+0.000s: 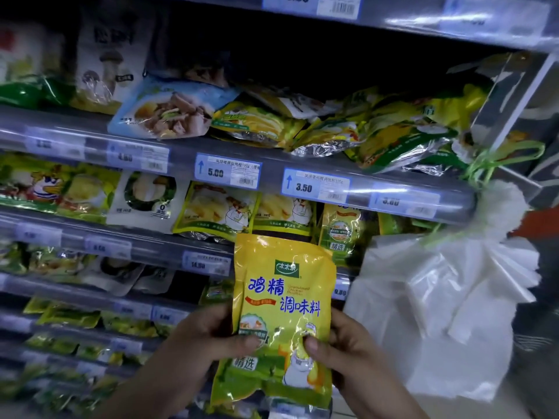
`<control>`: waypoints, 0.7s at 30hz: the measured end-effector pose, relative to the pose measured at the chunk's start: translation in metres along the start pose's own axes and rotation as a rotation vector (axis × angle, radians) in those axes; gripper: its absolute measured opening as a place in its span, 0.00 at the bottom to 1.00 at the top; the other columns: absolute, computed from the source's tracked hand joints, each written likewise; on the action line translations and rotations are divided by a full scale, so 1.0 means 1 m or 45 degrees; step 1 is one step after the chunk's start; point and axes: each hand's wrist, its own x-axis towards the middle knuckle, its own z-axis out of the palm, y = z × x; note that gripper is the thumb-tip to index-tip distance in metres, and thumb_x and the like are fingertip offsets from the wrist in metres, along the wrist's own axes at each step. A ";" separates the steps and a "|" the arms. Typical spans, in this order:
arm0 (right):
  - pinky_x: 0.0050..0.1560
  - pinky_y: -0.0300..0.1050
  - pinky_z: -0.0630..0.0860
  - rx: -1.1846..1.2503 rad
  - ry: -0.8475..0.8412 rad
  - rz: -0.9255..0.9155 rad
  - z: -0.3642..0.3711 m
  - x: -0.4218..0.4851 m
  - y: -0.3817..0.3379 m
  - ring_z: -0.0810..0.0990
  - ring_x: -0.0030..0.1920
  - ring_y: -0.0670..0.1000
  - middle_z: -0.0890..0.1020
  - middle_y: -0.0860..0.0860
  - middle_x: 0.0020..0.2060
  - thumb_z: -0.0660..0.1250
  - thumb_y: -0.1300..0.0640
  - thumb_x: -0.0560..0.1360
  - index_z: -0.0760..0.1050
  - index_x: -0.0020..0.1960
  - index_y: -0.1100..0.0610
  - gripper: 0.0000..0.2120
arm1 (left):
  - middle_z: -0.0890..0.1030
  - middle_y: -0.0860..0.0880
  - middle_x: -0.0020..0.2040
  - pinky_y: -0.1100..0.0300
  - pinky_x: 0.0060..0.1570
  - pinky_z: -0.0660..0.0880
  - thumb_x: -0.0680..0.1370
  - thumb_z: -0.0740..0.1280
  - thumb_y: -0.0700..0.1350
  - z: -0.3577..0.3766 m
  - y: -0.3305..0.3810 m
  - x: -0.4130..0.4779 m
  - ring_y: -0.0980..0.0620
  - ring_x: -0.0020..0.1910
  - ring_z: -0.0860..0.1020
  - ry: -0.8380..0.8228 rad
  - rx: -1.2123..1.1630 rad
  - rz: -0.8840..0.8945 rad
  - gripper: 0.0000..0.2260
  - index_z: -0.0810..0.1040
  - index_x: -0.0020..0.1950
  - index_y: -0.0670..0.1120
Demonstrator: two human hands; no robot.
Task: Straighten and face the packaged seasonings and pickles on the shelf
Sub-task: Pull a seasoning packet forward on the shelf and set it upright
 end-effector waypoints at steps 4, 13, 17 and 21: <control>0.57 0.57 0.81 0.059 -0.036 0.020 -0.005 -0.005 0.004 0.85 0.55 0.63 0.85 0.66 0.56 0.84 0.55 0.62 0.82 0.61 0.59 0.30 | 0.86 0.40 0.55 0.46 0.56 0.78 0.48 0.87 0.54 -0.002 -0.008 0.000 0.40 0.56 0.85 -0.021 -0.169 -0.041 0.35 0.87 0.52 0.45; 0.53 0.57 0.82 0.032 0.231 -0.124 -0.004 -0.012 -0.015 0.85 0.54 0.66 0.86 0.65 0.54 0.75 0.59 0.70 0.83 0.58 0.60 0.17 | 0.87 0.40 0.54 0.39 0.64 0.73 0.51 0.84 0.62 0.015 -0.003 0.007 0.41 0.56 0.84 0.079 -0.165 0.091 0.35 0.88 0.51 0.43; 0.49 0.55 0.82 0.042 0.211 -0.132 -0.008 -0.015 -0.023 0.85 0.52 0.65 0.85 0.67 0.54 0.72 0.62 0.72 0.82 0.59 0.61 0.16 | 0.87 0.42 0.55 0.38 0.65 0.73 0.52 0.82 0.63 0.016 0.001 0.011 0.42 0.57 0.84 0.127 -0.158 0.107 0.35 0.87 0.53 0.45; 0.56 0.74 0.75 -0.043 0.208 -0.147 -0.006 -0.017 -0.017 0.83 0.51 0.68 0.84 0.70 0.52 0.76 0.59 0.70 0.82 0.60 0.60 0.19 | 0.86 0.43 0.56 0.37 0.60 0.76 0.70 0.72 0.59 0.020 0.022 0.012 0.42 0.57 0.84 0.115 0.043 0.288 0.21 0.83 0.58 0.48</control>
